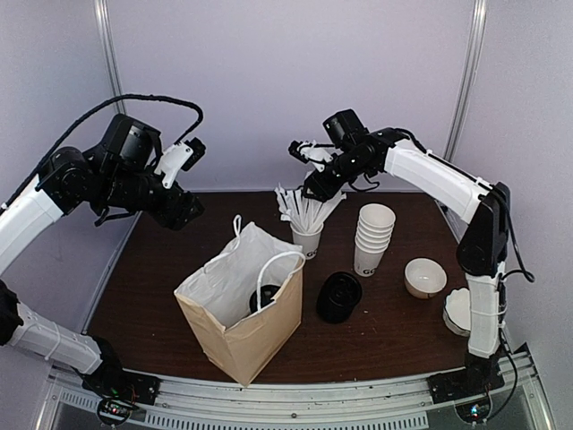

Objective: Pack the takeout coffee

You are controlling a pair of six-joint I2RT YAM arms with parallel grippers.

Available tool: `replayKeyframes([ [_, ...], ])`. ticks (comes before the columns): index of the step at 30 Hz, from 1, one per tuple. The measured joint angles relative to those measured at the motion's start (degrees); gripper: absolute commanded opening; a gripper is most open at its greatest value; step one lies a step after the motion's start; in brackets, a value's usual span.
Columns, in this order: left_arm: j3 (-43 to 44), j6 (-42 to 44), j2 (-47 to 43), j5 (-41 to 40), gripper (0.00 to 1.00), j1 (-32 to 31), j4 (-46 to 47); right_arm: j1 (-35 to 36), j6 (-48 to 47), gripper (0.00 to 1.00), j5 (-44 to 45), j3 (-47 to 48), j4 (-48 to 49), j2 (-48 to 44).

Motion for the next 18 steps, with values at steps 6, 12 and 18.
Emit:
replayKeyframes([
  [6,-0.44,-0.17,-0.07,0.72,0.69,0.0,0.94,-0.9,1.53,0.2,-0.87,4.68,0.15,3.91],
  [12,-1.53,-0.15,-0.09,0.76,0.69,0.0,1.22,-0.94,2.67,0.13,-2.71,4.76,0.04,3.82],
  [18,-2.34,-0.11,0.0,0.83,0.69,0.13,1.29,-0.72,3.52,0.0,-3.08,1.22,0.04,-0.98],
])
